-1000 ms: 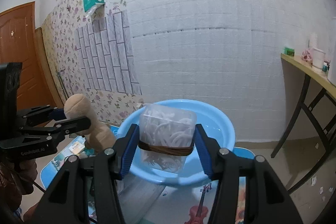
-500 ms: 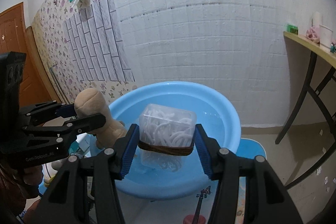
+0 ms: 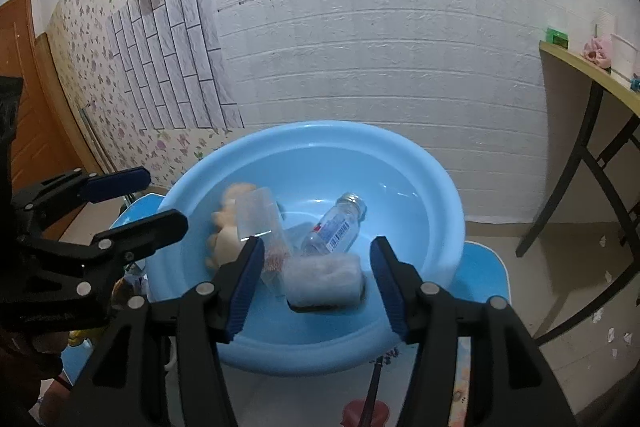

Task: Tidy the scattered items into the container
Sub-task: 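Open both tools to drop the plush dog and strapped box into the basin, then move both open tools back toward the remaining items on the table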

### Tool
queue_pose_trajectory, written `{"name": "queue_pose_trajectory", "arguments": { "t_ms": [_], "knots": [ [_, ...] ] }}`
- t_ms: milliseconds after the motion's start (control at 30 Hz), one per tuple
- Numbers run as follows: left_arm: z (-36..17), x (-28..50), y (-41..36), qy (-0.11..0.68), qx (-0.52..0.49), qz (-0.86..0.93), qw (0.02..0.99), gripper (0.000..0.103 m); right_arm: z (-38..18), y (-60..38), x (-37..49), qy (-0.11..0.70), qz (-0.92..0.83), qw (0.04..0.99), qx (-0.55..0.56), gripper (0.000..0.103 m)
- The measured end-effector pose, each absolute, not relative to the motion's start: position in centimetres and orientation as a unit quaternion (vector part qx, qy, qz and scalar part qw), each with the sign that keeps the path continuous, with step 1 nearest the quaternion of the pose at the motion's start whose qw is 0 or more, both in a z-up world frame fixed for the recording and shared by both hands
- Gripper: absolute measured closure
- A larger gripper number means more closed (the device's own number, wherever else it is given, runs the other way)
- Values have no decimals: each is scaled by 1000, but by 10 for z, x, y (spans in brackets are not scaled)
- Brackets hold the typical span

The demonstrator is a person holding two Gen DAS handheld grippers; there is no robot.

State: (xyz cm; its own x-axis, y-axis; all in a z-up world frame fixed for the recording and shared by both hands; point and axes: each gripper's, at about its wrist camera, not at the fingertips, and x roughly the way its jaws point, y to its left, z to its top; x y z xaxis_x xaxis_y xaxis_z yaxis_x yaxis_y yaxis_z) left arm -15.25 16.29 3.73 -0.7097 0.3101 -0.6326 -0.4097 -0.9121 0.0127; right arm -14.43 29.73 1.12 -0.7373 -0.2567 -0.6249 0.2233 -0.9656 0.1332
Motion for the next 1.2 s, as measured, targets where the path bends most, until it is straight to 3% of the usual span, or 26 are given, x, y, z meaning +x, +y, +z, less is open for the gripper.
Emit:
{"name": "queue_pose_trajectory", "arguments": {
  "t_ms": [200, 467, 1200],
  "knots": [
    [44, -138, 151, 68, -324, 925, 186, 29, 20, 295, -133, -20, -933, 127, 338, 43],
    [49, -108, 129, 63, -316, 934, 157, 7, 25, 284, -115, -16, -931, 120, 345, 43],
    [40, -43, 72, 49, -333, 937, 98, 4, 20, 247, -45, -6, -932, 112, 345, 43]
  ]
}}
